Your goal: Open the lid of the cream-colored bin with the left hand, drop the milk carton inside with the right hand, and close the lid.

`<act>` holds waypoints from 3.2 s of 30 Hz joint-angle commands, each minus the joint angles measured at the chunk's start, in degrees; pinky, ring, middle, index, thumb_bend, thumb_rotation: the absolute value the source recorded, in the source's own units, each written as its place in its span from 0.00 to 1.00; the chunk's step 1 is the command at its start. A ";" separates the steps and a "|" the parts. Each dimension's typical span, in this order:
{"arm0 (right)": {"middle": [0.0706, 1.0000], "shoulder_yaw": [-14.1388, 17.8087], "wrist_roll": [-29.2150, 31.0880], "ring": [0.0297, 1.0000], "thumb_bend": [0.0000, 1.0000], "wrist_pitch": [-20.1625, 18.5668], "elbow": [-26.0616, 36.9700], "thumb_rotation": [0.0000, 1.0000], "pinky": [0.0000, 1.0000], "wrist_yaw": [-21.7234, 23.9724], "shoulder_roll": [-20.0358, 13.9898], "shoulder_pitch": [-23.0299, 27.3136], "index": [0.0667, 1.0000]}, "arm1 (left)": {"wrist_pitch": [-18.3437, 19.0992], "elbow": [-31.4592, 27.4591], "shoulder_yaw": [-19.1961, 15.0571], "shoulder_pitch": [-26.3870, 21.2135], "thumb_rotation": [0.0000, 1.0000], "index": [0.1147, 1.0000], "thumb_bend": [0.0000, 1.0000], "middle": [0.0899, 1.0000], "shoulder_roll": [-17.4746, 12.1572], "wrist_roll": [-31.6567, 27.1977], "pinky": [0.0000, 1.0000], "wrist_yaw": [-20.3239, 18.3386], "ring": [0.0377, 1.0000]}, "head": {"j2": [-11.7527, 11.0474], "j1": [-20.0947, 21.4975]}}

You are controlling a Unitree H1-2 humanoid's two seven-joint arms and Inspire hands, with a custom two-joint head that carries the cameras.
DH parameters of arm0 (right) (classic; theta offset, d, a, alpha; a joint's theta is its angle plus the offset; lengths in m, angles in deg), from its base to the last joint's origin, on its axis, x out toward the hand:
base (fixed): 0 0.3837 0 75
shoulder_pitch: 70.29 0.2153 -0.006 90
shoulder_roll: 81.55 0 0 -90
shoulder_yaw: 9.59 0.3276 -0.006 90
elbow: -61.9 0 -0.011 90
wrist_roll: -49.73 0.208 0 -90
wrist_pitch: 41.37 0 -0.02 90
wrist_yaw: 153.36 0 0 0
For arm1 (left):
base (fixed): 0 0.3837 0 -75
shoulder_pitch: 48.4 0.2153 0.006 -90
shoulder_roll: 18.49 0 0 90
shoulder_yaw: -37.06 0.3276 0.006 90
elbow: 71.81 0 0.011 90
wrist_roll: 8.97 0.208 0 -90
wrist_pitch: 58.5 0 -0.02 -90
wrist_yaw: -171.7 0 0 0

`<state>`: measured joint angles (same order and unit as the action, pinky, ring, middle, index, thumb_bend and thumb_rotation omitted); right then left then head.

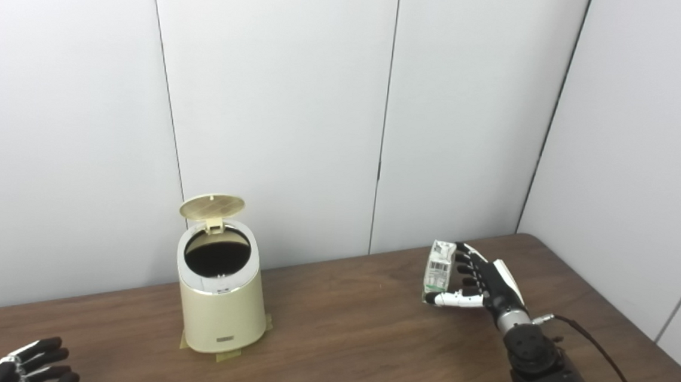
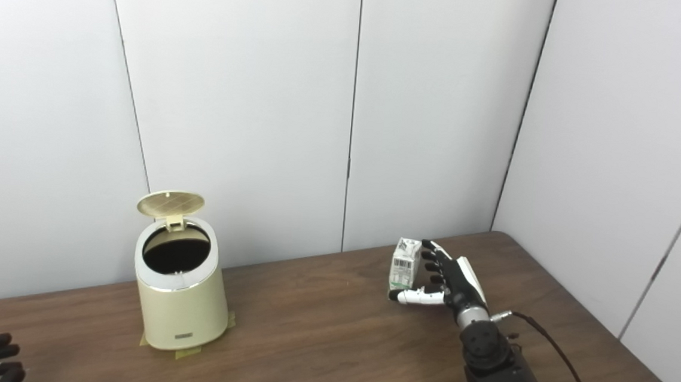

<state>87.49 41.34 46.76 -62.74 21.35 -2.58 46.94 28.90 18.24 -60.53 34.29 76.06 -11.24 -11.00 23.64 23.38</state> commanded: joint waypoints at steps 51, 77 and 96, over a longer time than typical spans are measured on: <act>0.41 -0.99 -7.45 0.37 0.52 7.70 9.11 0.00 0.33 -20.74 6.50 4.70 0.49 | 3.11 -6.81 1.53 -1.32 0.00 0.71 0.46 0.72 0.90 3.44 0.54 1.01 0.66 | 0.79 -4.25; 0.40 -7.38 -7.28 0.33 0.52 -5.46 35.99 0.00 0.31 -4.08 18.31 9.82 0.49 | -3.35 -0.96 4.35 -1.36 0.02 0.66 0.56 0.64 4.07 6.49 0.49 3.30 0.59 | 1.29 -19.23; 0.40 -11.49 -7.31 0.33 0.52 -2.91 29.29 0.00 0.30 -2.07 25.25 14.21 0.49 | -3.27 -1.26 6.18 -1.97 0.06 0.69 0.56 0.67 8.62 9.86 0.49 6.39 0.60 | 1.99 -25.68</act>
<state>76.18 33.86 40.25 -34.85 19.63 22.23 56.54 27.04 18.37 -54.60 34.57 84.53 -1.91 -5.53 25.58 -2.28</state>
